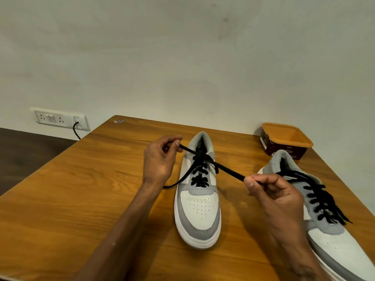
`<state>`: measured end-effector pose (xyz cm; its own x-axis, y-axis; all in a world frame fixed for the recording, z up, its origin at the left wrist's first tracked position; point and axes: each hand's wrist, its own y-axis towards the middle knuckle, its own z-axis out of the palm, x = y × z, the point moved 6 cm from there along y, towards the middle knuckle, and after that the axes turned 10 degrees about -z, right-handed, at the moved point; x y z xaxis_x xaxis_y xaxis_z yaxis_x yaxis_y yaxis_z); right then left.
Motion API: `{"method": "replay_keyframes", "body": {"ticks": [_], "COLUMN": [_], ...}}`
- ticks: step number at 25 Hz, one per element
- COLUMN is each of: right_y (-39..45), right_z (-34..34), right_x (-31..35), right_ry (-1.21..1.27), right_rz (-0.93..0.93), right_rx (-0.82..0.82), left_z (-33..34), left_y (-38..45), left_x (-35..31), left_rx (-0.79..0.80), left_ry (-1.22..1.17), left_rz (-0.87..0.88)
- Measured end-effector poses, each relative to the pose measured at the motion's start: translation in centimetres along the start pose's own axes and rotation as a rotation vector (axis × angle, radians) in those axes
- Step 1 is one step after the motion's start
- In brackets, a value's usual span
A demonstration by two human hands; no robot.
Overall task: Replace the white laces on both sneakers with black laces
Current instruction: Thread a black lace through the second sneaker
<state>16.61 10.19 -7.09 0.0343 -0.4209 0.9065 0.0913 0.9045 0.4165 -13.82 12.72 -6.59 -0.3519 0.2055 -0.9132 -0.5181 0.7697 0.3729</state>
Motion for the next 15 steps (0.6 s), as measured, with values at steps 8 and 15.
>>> {"method": "replay_keyframes", "body": {"ticks": [8,15], "right_y": [4.1,4.7], "right_z": [4.9,5.1], "right_x": [-0.4,-2.6], "right_ry": [0.252,0.878], "right_rz": [0.163,0.37], "right_rx": [0.236,0.168], "left_z": [1.8,1.6], "left_y": [-0.8,-0.2], "left_x": [1.7,1.9], "left_rx": [0.217,0.313], "left_ry": [-0.463,-0.677], "left_rz": [-0.373,-0.495]}}
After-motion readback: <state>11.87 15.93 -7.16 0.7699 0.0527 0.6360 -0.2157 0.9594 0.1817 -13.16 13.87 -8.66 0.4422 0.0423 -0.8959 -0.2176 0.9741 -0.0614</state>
